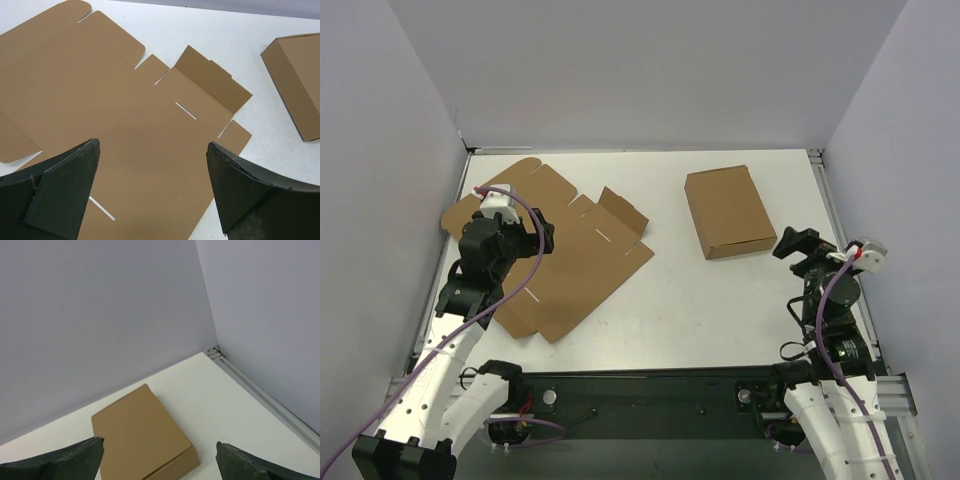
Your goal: Fold the paper box
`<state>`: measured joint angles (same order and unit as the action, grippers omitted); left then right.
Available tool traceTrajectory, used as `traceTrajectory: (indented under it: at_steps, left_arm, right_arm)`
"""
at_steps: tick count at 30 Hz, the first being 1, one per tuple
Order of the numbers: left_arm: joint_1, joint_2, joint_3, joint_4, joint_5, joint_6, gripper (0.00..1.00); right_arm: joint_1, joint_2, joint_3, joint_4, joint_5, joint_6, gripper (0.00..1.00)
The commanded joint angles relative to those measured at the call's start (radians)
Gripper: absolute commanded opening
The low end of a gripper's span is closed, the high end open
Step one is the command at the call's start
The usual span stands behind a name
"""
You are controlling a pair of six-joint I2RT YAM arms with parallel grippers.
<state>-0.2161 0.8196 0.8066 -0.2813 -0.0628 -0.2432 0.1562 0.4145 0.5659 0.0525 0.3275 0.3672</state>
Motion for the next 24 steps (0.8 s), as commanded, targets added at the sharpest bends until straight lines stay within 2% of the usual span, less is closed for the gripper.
traceTrajectory:
  at_steps: [1,5,6,8,12,13,15,19,20,22,24]
  left_arm:
    - [-0.008,-0.014,0.027,0.04,0.029,0.039,0.97]
    - [-0.034,-0.004,-0.02,0.091,0.089,0.073,0.97]
    - [-0.073,0.009,-0.017,0.084,0.093,0.108,0.97]
    - [-0.135,0.044,-0.004,0.061,0.039,0.174,0.97]
    - [-0.345,0.13,0.006,0.041,-0.113,0.267,0.96]
    - [-0.4,0.191,0.019,0.028,-0.138,0.274,0.96]
    - [-0.423,0.271,0.09,-0.019,-0.163,0.265,0.96]
    - [-0.469,0.505,0.213,-0.05,-0.146,0.211,0.9]
    - [-0.527,0.542,0.233,-0.039,-0.17,0.235,0.9]
    - [-0.574,0.661,0.307,-0.029,-0.282,0.275,0.9]
    - [-0.595,0.754,0.391,-0.051,-0.328,0.248,0.9]
  right_arm:
    - [-0.003,0.029,0.081,-0.161,0.015,0.006,1.0]
    - [-0.003,0.081,0.13,-0.216,-0.002,-0.001,1.0]
    - [-0.001,0.092,0.144,-0.236,-0.005,0.001,1.0]
    - [0.002,0.124,0.158,-0.258,-0.024,-0.001,0.99]
    - [0.006,0.184,0.201,-0.322,-0.076,-0.002,0.94]
    - [0.008,0.188,0.213,-0.33,-0.087,-0.002,0.94]
    - [0.008,0.21,0.223,-0.342,-0.122,-0.001,0.92]
    - [0.013,0.234,0.229,-0.352,-0.177,0.001,0.92]
    - [0.016,0.24,0.227,-0.356,-0.185,0.001,0.92]
    - [0.022,0.257,0.221,-0.356,-0.208,0.001,0.92]
    - [0.029,0.276,0.206,-0.365,-0.209,0.006,0.92]
